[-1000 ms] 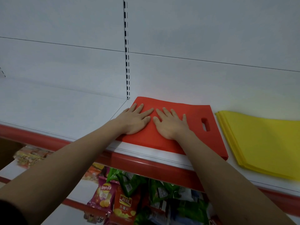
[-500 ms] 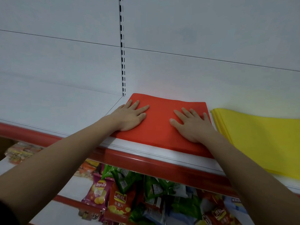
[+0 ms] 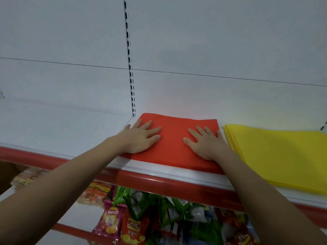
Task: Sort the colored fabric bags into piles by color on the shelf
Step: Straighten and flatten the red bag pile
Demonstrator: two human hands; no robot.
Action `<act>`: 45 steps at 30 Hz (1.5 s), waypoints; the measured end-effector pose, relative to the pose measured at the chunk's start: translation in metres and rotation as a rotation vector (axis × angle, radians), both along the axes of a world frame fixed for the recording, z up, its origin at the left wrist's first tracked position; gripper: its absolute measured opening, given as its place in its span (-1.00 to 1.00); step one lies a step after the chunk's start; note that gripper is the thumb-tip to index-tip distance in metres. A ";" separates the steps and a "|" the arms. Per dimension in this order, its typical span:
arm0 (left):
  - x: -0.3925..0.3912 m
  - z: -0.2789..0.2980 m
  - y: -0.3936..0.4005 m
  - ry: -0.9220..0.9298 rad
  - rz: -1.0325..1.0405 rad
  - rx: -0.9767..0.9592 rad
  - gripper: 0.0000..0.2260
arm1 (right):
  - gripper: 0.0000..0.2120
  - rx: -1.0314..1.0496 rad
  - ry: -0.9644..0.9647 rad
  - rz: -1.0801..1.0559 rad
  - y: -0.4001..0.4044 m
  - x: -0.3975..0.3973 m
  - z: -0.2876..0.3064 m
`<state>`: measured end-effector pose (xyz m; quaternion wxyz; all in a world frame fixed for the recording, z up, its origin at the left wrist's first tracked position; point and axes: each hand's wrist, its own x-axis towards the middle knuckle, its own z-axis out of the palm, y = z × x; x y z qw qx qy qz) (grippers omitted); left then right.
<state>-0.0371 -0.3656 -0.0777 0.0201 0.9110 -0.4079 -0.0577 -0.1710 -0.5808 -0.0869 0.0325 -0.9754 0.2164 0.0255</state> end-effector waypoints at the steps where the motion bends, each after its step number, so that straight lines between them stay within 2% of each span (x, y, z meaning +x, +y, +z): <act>1: -0.004 0.001 0.002 0.010 -0.005 0.000 -0.52 | -0.34 0.002 0.000 -0.003 0.000 0.000 0.000; 5: -0.013 -0.005 0.005 0.042 0.005 -0.002 -0.53 | -0.36 -0.007 -0.015 -0.001 0.002 -0.002 0.000; 11: -0.019 -0.018 0.006 -0.019 0.023 -0.014 -0.53 | -0.37 -0.037 -0.033 0.006 0.004 -0.004 0.005; 14: -0.020 -0.017 0.005 -0.013 0.036 -0.011 -0.53 | -0.42 -0.083 -0.152 0.045 0.022 -0.001 0.011; 17: -0.021 -0.016 0.006 0.006 0.040 -0.035 -0.54 | -0.46 -0.033 -0.212 0.131 0.064 0.007 0.015; 24: -0.019 -0.017 0.007 0.007 0.032 -0.021 -0.56 | -0.43 0.111 -0.050 0.145 0.090 0.016 -0.010; 36: -0.017 -0.020 0.006 -0.011 0.023 -0.012 -0.57 | -0.35 0.002 0.006 0.166 0.039 -0.022 -0.005; 45: -0.012 -0.021 0.004 -0.003 0.008 -0.016 -0.56 | -0.42 -0.006 0.012 0.157 0.007 -0.044 -0.001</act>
